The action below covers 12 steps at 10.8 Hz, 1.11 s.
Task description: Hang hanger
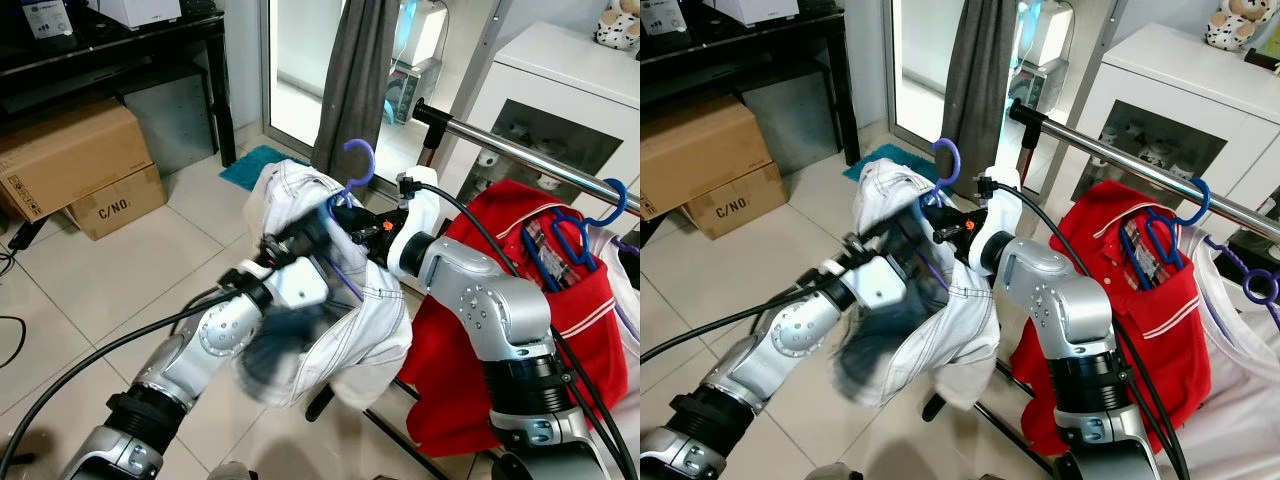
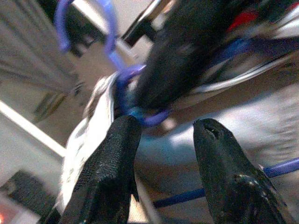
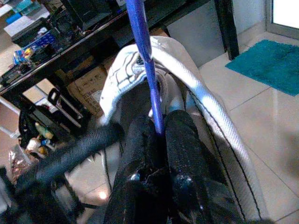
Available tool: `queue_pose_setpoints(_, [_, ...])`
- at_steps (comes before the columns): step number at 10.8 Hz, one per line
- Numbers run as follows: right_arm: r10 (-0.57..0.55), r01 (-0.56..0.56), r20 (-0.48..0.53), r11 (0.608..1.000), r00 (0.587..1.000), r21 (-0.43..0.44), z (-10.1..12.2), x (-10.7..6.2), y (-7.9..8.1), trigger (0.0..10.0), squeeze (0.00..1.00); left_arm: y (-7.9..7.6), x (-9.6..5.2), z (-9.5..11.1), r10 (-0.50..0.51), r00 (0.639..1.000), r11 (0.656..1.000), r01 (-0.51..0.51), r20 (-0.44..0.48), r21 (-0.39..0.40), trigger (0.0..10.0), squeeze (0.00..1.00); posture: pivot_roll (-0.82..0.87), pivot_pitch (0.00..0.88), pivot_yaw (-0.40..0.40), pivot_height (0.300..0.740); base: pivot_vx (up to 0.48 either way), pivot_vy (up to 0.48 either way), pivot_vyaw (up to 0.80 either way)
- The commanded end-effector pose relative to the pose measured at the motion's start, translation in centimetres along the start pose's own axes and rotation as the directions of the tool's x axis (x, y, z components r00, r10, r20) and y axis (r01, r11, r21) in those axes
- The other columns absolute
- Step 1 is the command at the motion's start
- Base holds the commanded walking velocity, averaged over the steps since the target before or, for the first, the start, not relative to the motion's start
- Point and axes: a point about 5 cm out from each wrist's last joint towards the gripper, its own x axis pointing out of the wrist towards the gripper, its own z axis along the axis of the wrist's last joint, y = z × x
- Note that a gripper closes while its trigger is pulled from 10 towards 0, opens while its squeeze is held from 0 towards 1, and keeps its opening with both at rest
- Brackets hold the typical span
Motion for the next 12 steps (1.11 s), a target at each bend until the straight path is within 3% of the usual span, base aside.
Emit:
queue_pose_setpoints(1, [-0.017, 0.018, 0.059, 1.000, 0.998, -0.008, 1.1, -0.4, -0.2, 0.0, 0.00, -1.0, -0.1, 0.6, -0.072, 0.996, 0.996, 0.074, 0.048, -0.040, 10.0, 0.00, -0.01, 0.000, -0.058, 0.740, 0.000, 0.000, 0.00])
queue_pose_setpoints(3, [-0.055, 0.055, 0.050, 0.998, 0.997, 0.006, 0.9, -0.3, -0.4, 0.0, 0.00, -0.6, -0.1, 1.1, -0.029, 0.995, 0.997, 0.035, 0.092, -0.066, 10.0, 0.00, -0.01, 0.000, -0.052, 0.740, 0.000, 0.000, 0.00])
queue_pose_setpoints(4, [-0.059, 0.058, 0.050, 0.998, 0.997, 0.012, 0.9, -0.3, -0.5, 0.0, 0.00, 1.1, 0.0, 1.7, 0.081, 0.985, 0.997, -0.078, 0.154, -0.026, 10.0, 0.00, -0.01, 0.000, -0.056, 0.740, 0.000, 0.000, 0.00])
queue_pose_setpoints(5, [-0.062, 0.061, 0.044, 0.998, 0.997, 0.011, 0.9, -0.3, -0.7, 0.0, 0.00, 1.4, 0.0, 2.1, 0.097, 0.978, 0.995, -0.094, 0.185, -0.026, 10.0, 0.00, -0.01, 0.000, -0.063, 0.740, 0.000, 0.000, 0.00])
queue_pose_setpoints(7, [-0.066, 0.066, 0.041, 0.998, 0.997, 0.016, 0.9, -0.2, -0.7, 0.0, 0.00, 2.7, -0.3, 0.5, 0.196, 0.979, 0.975, -0.200, 0.055, 0.093, 10.0, 0.00, -0.01, 0.000, -0.071, 0.740, 0.000, 0.000, 0.00])
queue_pose_setpoints(8, [-0.060, 0.059, 0.039, 0.998, 0.997, 0.017, 1.0, 0.0, -0.6, 0.0, 0.00, 2.7, -0.5, -0.9, 0.213, 0.976, 0.974, -0.209, -0.039, 0.090, 10.0, 0.00, -0.01, 0.000, -0.075, 0.740, 0.000, 0.000, 0.00])
queue_pose_setpoints(9, [-0.042, 0.042, 0.041, 0.999, 0.998, 0.007, 1.1, 0.0, -0.3, 0.0, 0.00, 1.9, -0.8, -2.6, 0.160, 0.974, 0.987, -0.155, -0.161, 0.042, 10.0, 0.00, -0.01, 0.000, -0.078, 0.740, 0.000, 0.000, 0.00])
queue_pose_setpoints(11, [-0.021, 0.021, 0.048, 1.000, 0.999, -0.002, 1.5, 0.2, 0.0, 0.0, 0.00, 1.0, -0.8, -2.7, 0.110, 0.980, 0.994, -0.110, -0.168, 0.008, 10.0, 0.00, -0.01, 0.000, -0.081, 0.740, 0.000, 0.000, 0.00])
queue_pose_setpoints(12, [-0.018, 0.019, 0.053, 1.000, 0.998, -0.003, 1.6, 0.2, 0.0, 0.0, 0.00, 0.2, -0.4, -1.8, 0.048, 0.994, 0.998, -0.052, -0.102, -0.037, 10.0, 0.00, -0.01, 0.000, -0.082, 0.740, 0.000, 0.000, 0.00])
